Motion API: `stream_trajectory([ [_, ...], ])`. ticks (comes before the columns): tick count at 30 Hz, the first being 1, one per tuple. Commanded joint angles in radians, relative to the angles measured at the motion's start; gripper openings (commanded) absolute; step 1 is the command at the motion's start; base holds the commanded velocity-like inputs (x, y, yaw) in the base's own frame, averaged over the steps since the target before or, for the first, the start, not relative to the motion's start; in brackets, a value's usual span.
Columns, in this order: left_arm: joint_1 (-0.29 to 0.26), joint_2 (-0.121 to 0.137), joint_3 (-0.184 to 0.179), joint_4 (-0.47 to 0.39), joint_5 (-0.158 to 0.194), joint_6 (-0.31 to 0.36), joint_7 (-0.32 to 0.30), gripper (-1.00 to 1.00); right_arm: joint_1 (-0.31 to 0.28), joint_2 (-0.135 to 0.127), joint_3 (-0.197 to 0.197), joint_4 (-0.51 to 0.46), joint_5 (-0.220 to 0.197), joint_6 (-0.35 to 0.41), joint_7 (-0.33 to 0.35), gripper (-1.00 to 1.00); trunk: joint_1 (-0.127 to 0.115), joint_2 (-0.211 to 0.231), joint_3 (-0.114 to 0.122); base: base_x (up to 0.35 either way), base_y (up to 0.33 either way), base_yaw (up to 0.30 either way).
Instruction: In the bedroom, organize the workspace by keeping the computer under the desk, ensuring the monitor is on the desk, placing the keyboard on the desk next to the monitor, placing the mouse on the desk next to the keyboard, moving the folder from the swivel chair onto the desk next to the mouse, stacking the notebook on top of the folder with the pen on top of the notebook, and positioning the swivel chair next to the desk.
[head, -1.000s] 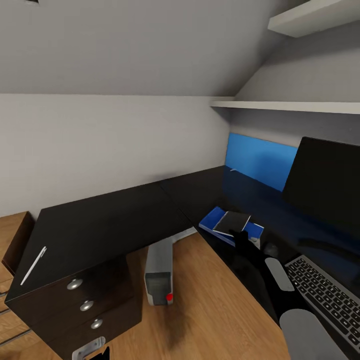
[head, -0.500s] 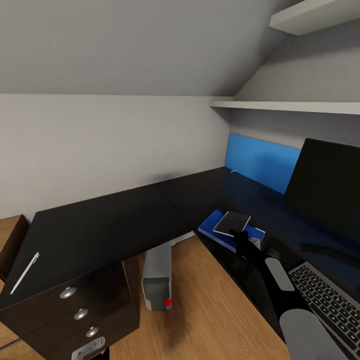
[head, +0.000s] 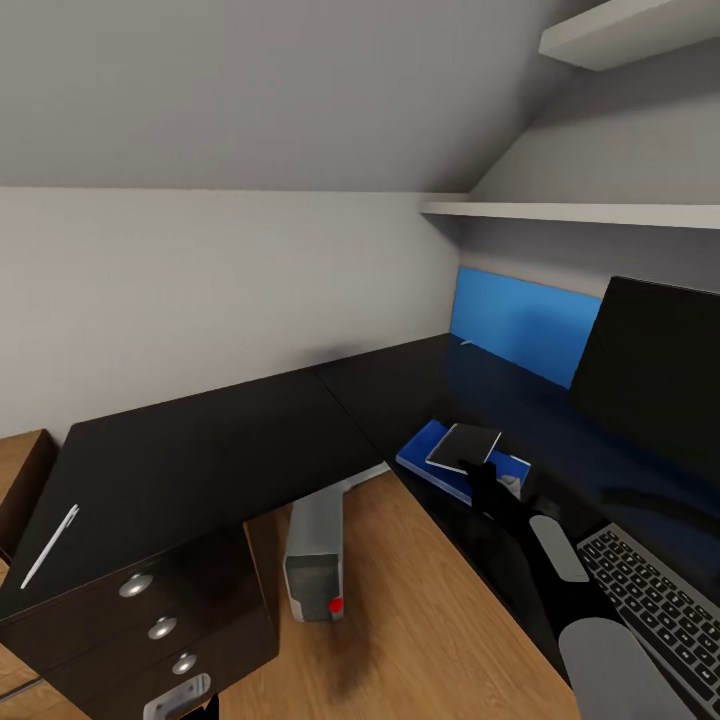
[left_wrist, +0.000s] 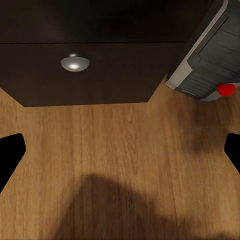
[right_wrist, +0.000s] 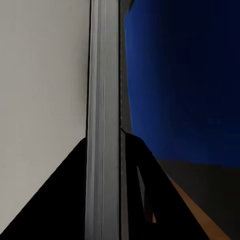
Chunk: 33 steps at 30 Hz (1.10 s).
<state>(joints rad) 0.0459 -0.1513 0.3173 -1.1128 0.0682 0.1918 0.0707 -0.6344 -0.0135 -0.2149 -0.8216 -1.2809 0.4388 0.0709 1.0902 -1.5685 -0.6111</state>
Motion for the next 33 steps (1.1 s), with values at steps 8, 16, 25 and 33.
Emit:
stream_trajectory([
  [8,0.0,-0.001,0.0,-0.002,0.007,0.005,0.003,1.0,-0.001,0.0,-0.002,0.0,-0.003,0.006,0.002,-1.0,0.0,0.0,-0.001,0.0,0.0,0.0],
  [16,0.0,-0.001,0.0,-0.002,0.007,0.005,0.003,1.0,-0.001,0.0,-0.001,-0.001,-0.003,0.006,-0.01,-1.0,0.0,0.0,-0.001,0.0,0.0,0.0],
  [25,0.0,-0.001,0.0,-0.002,0.007,0.005,0.003,1.0,-0.001,0.0,0.0,-0.001,-0.003,0.006,-0.02,1.0,0.0,0.0,-0.001,0.0,0.0,0.0],
  [33,0.0,-0.001,0.001,-0.002,0.007,0.005,0.003,1.0,-0.001,0.0,-0.001,-0.001,-0.003,0.006,-0.023,1.0,0.0,0.0,-0.001,0.0,0.0,0.0],
])
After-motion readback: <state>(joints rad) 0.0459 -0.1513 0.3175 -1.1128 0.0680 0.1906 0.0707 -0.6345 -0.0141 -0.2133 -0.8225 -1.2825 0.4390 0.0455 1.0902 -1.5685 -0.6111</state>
